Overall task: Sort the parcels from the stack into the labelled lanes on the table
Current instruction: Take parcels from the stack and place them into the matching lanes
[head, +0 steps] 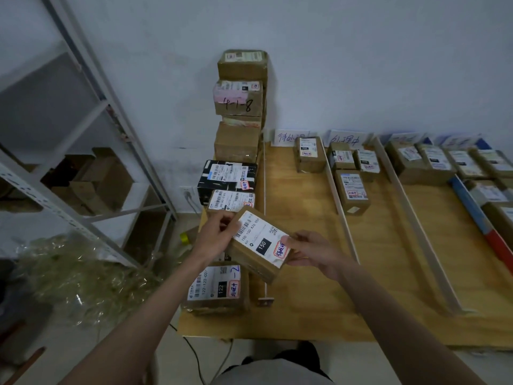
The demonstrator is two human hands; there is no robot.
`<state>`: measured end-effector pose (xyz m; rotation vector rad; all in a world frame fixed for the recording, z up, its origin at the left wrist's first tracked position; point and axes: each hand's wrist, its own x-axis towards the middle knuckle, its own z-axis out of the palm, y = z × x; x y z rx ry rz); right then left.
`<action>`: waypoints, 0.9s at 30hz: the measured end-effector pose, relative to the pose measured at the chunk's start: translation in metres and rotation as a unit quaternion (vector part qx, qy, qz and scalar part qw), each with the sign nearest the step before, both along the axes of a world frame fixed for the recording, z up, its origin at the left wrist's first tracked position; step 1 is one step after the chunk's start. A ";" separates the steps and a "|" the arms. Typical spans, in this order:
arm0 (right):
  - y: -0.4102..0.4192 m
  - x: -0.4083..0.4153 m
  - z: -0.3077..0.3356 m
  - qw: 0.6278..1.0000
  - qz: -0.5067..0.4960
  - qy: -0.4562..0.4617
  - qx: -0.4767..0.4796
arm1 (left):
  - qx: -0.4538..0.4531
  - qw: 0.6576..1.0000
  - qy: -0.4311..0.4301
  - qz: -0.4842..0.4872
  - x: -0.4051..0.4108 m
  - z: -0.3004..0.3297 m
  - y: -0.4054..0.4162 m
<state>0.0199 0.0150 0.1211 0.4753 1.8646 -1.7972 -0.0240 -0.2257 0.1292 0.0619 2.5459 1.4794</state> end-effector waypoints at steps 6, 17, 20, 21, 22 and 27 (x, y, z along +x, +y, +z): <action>0.015 0.004 0.015 0.990 0.108 -0.005 0.088 | 0.007 0.996 -0.002 -0.086 -0.019 0.014 0.022; 0.063 0.020 0.011 0.985 -0.030 0.017 0.168 | -0.189 0.963 0.090 -0.169 -0.057 0.010 0.081; 0.082 0.024 0.006 0.981 -0.084 0.015 0.174 | -0.244 0.943 0.121 -0.188 -0.056 0.008 0.092; 0.088 0.025 0.004 0.978 -0.100 0.014 0.180 | -0.262 0.937 0.133 -0.190 -0.056 0.006 0.096; 0.095 0.026 0.002 0.976 -0.114 0.013 0.186 | -0.276 0.931 0.142 -0.191 -0.056 0.005 0.100; 0.122 0.033 -0.004 0.966 -0.163 0.003 0.199 | -0.320 0.910 0.171 -0.202 -0.058 -0.006 0.119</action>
